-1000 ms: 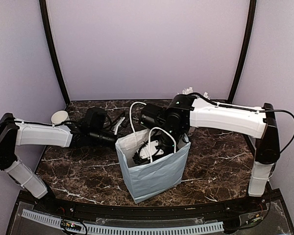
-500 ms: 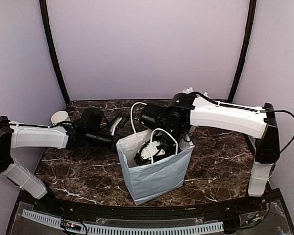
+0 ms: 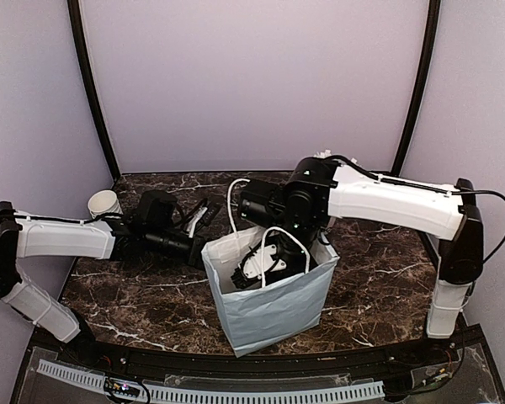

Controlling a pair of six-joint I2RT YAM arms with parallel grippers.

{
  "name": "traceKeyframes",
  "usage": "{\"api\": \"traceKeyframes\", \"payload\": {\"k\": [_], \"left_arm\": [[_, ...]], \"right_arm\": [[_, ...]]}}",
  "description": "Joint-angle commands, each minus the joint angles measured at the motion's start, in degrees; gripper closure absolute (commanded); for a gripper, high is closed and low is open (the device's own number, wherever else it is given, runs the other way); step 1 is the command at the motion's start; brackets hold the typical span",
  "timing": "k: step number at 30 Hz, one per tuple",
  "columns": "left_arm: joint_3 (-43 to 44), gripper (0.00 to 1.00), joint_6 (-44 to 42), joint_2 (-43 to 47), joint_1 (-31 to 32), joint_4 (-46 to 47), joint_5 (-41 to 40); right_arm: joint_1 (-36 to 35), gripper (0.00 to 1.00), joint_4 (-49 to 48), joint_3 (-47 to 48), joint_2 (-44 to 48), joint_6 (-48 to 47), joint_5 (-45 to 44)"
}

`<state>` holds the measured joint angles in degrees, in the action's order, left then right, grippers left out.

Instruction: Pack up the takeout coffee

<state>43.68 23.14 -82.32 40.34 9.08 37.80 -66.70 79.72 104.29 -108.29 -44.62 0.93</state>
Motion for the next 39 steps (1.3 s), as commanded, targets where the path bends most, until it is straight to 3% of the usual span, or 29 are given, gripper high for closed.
{"api": "traceKeyframes", "payload": {"k": [1,13,24,34,39], "left_arm": [[-0.6,0.33,-0.3,1.6,-0.1,-0.2,-0.1],[-0.5,0.33,-0.5,0.9,-0.1,0.3,0.5],[-0.3,0.33,-1.3,1.2,-0.1,-0.8,0.3],[1.6,0.33,-3.2,0.4,-0.1,-3.2,0.0],[3.7,0.32,-5.1,-0.1,-0.2,-5.4,-0.6]], "right_arm": [[-1.0,0.21,1.2,3.2,3.5,1.1,-2.2],[-1.7,0.10,1.1,2.3,5.9,2.6,-3.6],[-3.3,0.09,1.2,6.2,9.9,1.5,-5.3],[-5.0,0.11,1.1,12.5,14.0,1.2,-7.6],[-3.7,0.19,-4.1,15.2,17.2,1.4,-13.8]]}}
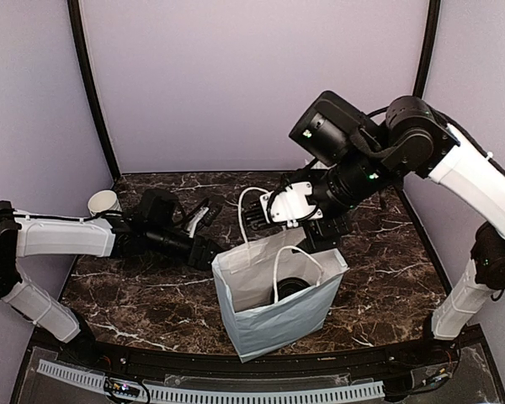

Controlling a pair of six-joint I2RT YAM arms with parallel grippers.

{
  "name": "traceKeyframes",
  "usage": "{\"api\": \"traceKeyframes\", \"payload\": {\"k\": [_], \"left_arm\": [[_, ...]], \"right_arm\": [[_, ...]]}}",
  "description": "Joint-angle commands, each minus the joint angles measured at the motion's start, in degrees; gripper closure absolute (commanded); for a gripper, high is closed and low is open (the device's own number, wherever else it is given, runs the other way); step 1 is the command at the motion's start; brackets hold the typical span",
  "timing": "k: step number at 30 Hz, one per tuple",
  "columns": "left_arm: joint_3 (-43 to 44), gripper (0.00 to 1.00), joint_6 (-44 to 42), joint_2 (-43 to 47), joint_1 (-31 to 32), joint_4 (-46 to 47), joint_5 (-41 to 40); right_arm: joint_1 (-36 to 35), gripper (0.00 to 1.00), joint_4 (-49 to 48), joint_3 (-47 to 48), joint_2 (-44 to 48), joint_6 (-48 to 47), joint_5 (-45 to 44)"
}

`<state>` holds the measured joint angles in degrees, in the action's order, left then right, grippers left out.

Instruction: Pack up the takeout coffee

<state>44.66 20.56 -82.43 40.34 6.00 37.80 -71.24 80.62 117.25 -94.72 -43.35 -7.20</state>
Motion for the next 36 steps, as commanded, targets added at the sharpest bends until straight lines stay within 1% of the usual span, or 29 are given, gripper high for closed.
{"api": "traceKeyframes", "payload": {"k": [1,2,4,6,8,11,14,17,22,31,33,35,36], "left_arm": [[3.0,0.33,-2.7,0.1,-0.2,-3.2,-1.1],[3.3,0.32,-3.0,0.2,-0.2,-3.5,-1.4],[3.6,0.33,-3.0,0.4,-0.3,-4.3,-2.2],[3.9,0.33,-3.2,0.6,-0.3,-4.7,-2.5],[4.1,0.32,-3.4,0.8,-0.4,-5.2,-2.7],[4.2,0.32,-3.3,1.2,-0.5,-5.5,-3.2],[3.8,0.32,-2.9,2.0,-0.5,-5.5,-3.6],[3.3,0.33,-2.7,2.7,-0.5,-5.6,-3.8],[2.7,0.32,-2.6,3.9,-0.5,-5.7,-4.5],[1.5,0.33,-2.6,4.8,-0.6,-6.9,-5.3],[1.5,0.32,-2.6,4.5,-0.6,-6.6,-5.1],[1.7,0.32,-2.5,4.2,-0.6,-6.5,-4.9],[1.8,0.32,-2.4,4.1,-0.6,-6.5,-4.8]], "right_arm": [[2.2,0.22,-6.8,1.9,4.6,0.1,-6.9],[4.0,0.25,-8.2,1.9,5.4,0.0,-6.7],[11.0,0.36,-11.6,1.4,7.0,0.6,-3.8],[20.1,0.46,-15.3,-1.4,8.8,1.4,1.3],[28.6,0.52,-17.8,-5.6,9.4,2.9,6.1],[40.3,0.56,-16.3,-9.6,6.8,6.5,16.2],[46.7,0.56,-14.5,-13.4,3.3,8.9,25.9],[49.3,0.55,-15.9,-16.5,0.8,9.3,28.9],[49.6,0.53,-21.3,-20.9,-1.9,10.4,26.8],[49.5,0.52,-27.8,-24.2,-3.5,11.9,27.1],[49.4,0.55,-29.9,-25.3,-3.5,12.5,27.2],[49.2,0.63,-31.2,-26.0,-3.7,13.0,27.3],[49.2,0.69,-31.5,-26.1,-3.9,13.1,27.9]]}}
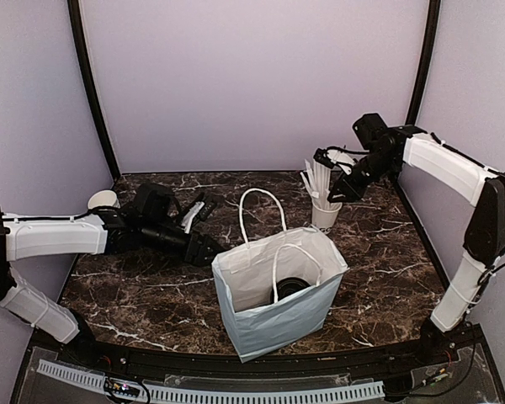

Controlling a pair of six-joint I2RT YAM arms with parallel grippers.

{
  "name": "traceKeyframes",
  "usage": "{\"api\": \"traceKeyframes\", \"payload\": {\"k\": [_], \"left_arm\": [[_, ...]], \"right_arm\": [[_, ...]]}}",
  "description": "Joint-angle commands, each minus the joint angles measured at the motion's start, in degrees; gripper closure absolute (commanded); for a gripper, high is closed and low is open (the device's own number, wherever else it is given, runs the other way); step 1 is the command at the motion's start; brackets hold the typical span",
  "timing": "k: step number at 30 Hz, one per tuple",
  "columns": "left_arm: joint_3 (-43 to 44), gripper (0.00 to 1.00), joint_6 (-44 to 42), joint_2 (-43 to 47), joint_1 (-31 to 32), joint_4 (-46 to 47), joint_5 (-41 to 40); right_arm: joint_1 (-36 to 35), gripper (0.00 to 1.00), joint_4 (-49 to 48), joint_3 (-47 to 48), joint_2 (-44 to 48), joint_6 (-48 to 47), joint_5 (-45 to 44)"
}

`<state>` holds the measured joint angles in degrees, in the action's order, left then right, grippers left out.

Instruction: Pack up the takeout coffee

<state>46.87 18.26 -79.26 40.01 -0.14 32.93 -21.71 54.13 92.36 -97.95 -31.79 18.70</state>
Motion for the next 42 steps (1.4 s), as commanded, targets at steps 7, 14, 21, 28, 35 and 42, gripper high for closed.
{"api": "traceKeyframes", "payload": {"k": [7,14,21,28,35,42], "left_arm": [[-0.7,0.32,0.0,0.9,-0.3,-0.3,0.0],[-0.5,0.32,0.3,0.5,-0.3,0.0,0.5],[-0.5,0.32,0.4,0.4,-0.3,0.0,0.5],[-0.7,0.32,0.4,0.1,-0.3,0.0,0.9],[-0.9,0.32,0.4,-0.1,-0.3,0.0,1.0],[-1.4,0.33,0.5,0.3,-0.3,0.0,0.7]], "right_arm": [[-0.9,0.86,-12.3,-4.6,2.6,4.3,3.4],[-1.7,1.00,-16.9,-6.6,3.3,7.5,4.0],[-1.8,1.00,-18.4,-6.7,7.9,8.3,1.8],[-3.2,0.55,-11.3,-6.0,7.7,2.8,2.6],[-5.3,0.43,-12.7,-8.3,6.7,1.5,-0.4],[-5.5,0.56,-15.2,-6.8,3.1,3.8,-5.1]]}}
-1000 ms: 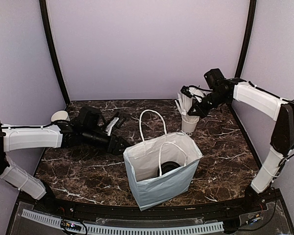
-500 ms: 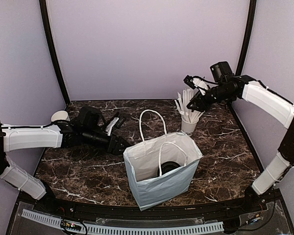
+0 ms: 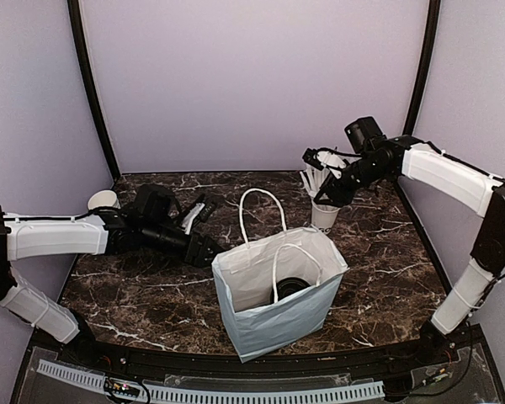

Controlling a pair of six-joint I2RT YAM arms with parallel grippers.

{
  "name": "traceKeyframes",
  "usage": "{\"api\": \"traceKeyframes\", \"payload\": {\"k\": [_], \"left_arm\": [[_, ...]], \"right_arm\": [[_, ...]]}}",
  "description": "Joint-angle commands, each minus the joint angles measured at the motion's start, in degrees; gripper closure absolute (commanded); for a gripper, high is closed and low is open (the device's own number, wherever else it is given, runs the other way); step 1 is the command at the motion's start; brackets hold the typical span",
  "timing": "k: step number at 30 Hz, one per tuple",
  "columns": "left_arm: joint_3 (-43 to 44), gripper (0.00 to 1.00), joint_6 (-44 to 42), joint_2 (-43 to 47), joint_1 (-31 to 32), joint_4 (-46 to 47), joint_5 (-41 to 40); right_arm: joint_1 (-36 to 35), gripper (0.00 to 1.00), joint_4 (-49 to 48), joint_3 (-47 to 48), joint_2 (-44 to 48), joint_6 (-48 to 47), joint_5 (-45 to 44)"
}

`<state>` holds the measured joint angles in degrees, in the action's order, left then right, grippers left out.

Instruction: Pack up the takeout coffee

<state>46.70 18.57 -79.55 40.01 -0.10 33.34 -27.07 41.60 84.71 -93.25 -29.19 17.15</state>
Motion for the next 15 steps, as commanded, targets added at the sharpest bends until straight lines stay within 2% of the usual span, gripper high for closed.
{"api": "traceKeyframes", "payload": {"k": [1,2,5,6,10,15], "left_arm": [[-1.2,0.32,0.2,0.7,-0.3,-0.1,0.1],[-1.4,0.32,0.2,0.8,-0.3,-0.1,0.0],[-1.5,0.32,0.3,0.5,-0.3,-0.1,0.0],[-1.5,0.32,0.2,0.3,-0.3,1.0,0.2],[-1.0,0.32,0.2,-0.4,-0.3,1.6,0.6],[0.4,0.32,-0.4,-1.6,-0.3,0.5,0.8]], "right_arm": [[-0.1,0.59,-2.7,0.8,-1.8,1.3,-3.8],[-0.1,0.64,-2.7,0.8,-1.8,1.2,-3.8],[-0.2,0.94,-2.5,0.8,-1.4,1.5,-3.7],[-0.2,1.00,-2.1,1.0,-1.0,1.7,-3.7],[-0.2,1.00,1.1,3.5,1.4,1.9,-2.8],[-0.3,1.00,7.6,11.1,4.8,-0.1,-1.9]]}}
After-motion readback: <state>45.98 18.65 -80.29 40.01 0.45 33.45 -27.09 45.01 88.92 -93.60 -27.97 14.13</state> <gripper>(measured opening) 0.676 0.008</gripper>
